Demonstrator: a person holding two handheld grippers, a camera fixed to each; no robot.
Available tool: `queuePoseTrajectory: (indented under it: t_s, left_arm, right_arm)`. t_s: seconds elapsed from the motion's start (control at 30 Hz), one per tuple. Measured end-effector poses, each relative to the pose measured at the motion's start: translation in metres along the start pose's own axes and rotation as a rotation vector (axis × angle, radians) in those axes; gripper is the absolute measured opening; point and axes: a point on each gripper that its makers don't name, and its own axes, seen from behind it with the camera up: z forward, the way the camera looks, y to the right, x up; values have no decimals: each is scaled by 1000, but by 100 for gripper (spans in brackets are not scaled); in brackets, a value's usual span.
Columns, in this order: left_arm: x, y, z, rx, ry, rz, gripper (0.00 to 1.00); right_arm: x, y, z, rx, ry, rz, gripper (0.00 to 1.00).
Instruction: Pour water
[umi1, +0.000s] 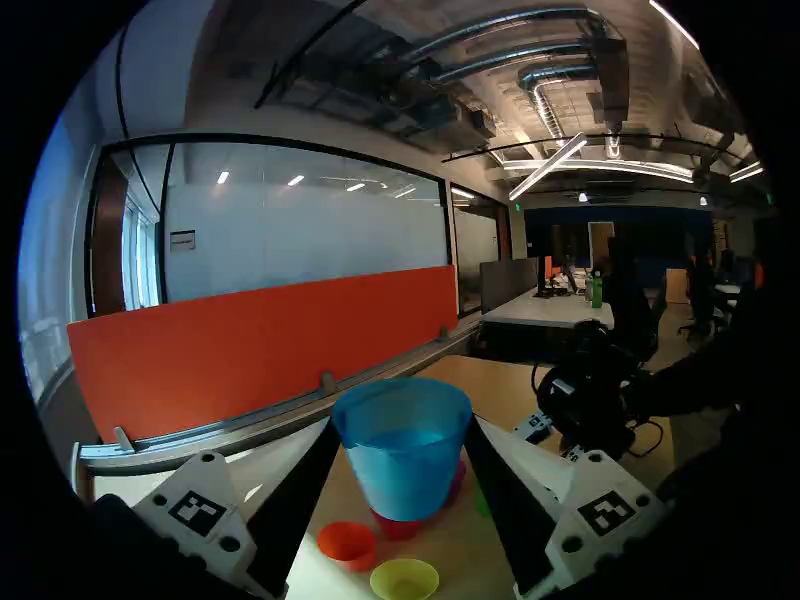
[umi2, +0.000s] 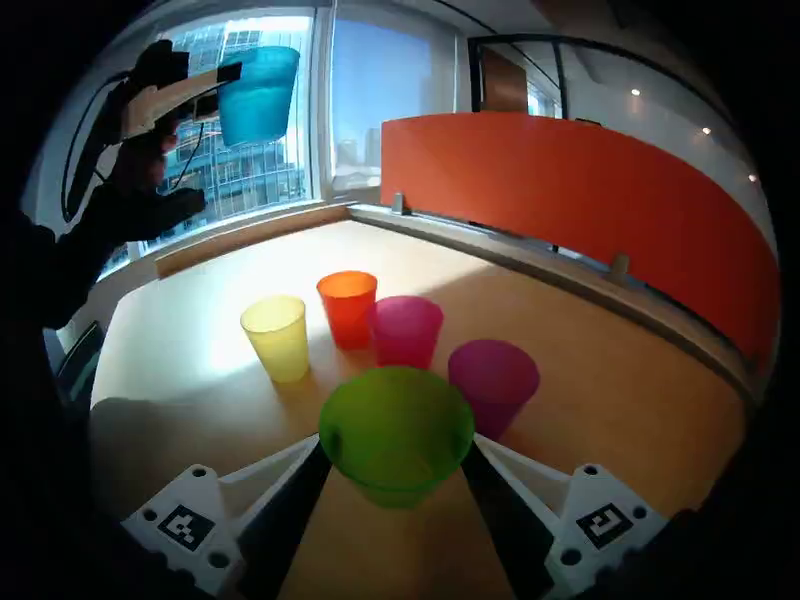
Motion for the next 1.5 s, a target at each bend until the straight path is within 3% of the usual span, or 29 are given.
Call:
queuePoseTrajectory:
  t_s: [0.67, 1.2, 1.5]
  left_arm:
    - [5, 2, -1, 3, 14, -12, 86]
    - [7, 2, -2, 2, 16, -9, 86]
    - [6, 1, -2, 3, 16, -9, 86]
  right_arm:
    - [93, -18, -41, 32, 197, -13, 89]
    - [130, -29, -52, 45, 322, -32, 90]
    - [139, -31, -54, 46, 350, -40, 90]
